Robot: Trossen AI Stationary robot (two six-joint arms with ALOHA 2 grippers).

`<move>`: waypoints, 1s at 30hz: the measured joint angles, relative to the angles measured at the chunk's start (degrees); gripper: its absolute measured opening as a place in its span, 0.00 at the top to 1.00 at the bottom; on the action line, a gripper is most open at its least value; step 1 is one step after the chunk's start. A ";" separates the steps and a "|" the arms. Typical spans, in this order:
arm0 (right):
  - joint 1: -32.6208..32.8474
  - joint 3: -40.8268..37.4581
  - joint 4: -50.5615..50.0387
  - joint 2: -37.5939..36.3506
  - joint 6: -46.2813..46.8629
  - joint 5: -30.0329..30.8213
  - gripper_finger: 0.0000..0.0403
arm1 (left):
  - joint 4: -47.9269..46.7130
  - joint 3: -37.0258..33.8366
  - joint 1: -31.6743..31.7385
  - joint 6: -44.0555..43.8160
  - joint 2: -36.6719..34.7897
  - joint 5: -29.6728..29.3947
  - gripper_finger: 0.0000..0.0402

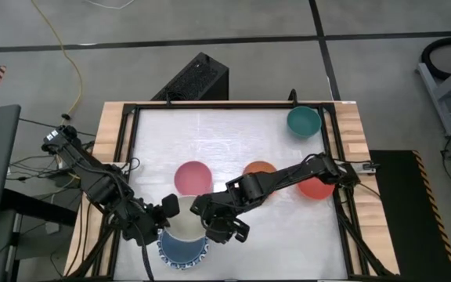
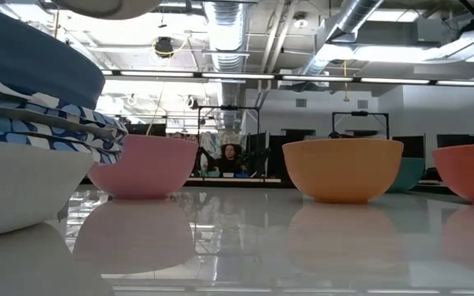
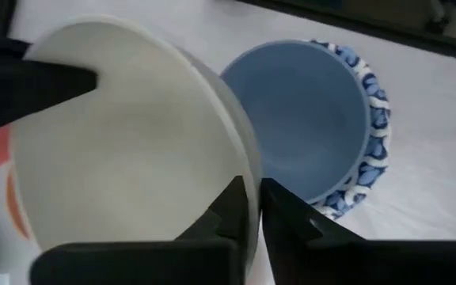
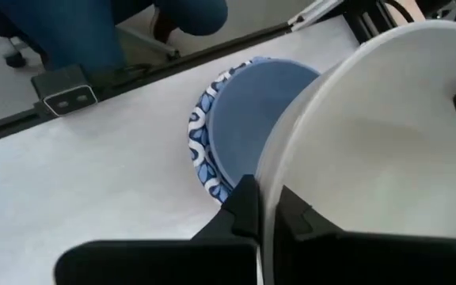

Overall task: Nest bowls inside each other
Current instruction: Stack the white bowl on top of the other blue bowl

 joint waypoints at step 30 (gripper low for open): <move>-0.33 0.24 1.04 -0.26 3.13 5.64 0.98 | -21.74 13.99 -14.26 -37.81 -7.45 -46.75 0.53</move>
